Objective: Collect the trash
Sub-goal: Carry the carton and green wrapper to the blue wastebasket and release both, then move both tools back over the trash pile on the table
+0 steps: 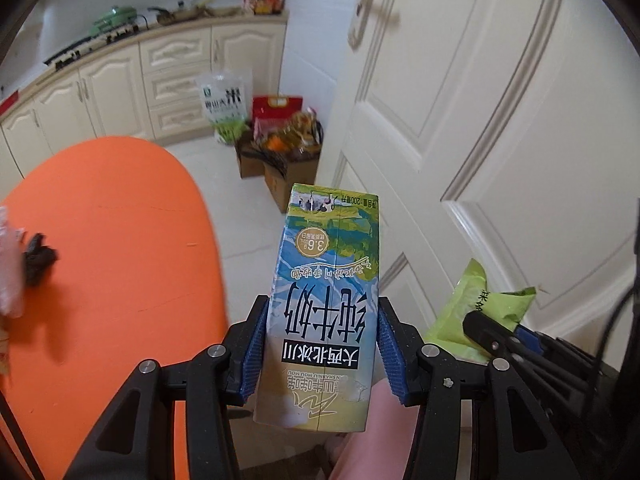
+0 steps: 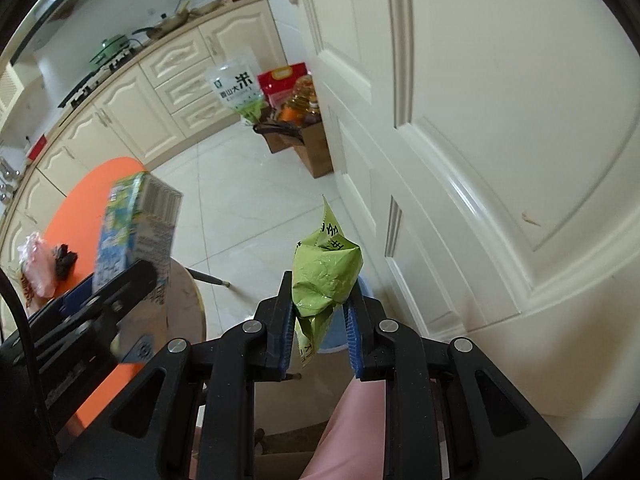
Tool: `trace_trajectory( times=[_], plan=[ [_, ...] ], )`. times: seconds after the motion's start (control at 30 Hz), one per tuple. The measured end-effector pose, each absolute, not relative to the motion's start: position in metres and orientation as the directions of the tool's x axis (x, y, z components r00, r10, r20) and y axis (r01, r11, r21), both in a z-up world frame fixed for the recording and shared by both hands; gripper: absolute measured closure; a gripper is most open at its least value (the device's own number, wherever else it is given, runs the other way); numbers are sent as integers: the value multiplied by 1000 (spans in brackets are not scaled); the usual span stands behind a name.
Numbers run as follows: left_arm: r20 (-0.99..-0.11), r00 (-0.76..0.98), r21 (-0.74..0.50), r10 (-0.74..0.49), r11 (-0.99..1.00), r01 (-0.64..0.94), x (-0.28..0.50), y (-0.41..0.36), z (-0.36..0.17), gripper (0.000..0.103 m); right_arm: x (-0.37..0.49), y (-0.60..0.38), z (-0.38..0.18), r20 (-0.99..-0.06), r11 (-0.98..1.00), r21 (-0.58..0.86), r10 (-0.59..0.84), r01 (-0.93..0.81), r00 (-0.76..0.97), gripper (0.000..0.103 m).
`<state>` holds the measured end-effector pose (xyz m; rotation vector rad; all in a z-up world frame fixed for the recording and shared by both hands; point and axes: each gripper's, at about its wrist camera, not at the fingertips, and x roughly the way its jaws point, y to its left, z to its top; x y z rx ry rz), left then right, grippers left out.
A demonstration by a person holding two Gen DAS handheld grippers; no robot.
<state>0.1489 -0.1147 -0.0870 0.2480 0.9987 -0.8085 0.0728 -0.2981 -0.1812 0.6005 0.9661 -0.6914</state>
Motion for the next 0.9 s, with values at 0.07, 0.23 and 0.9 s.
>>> trace_trajectory(
  times=[0.07, 0.23, 0.9],
  plan=[
    [-840, 250, -182, -482, 683, 707, 162, -139, -91, 54, 73, -305, -186, -886, 636, 152, -251, 757, 389, 82],
    [-867, 183, -220, -464, 685, 695, 196, -159, -96, 52, 69, -319, -192, -891, 617, 160, -245, 770, 382, 82],
    [-829, 320, -175, -459, 756, 631, 192, -118, -67, 43, 98, -302, -179, -871, 681, 170, -233, 712, 431, 54]
  ],
)
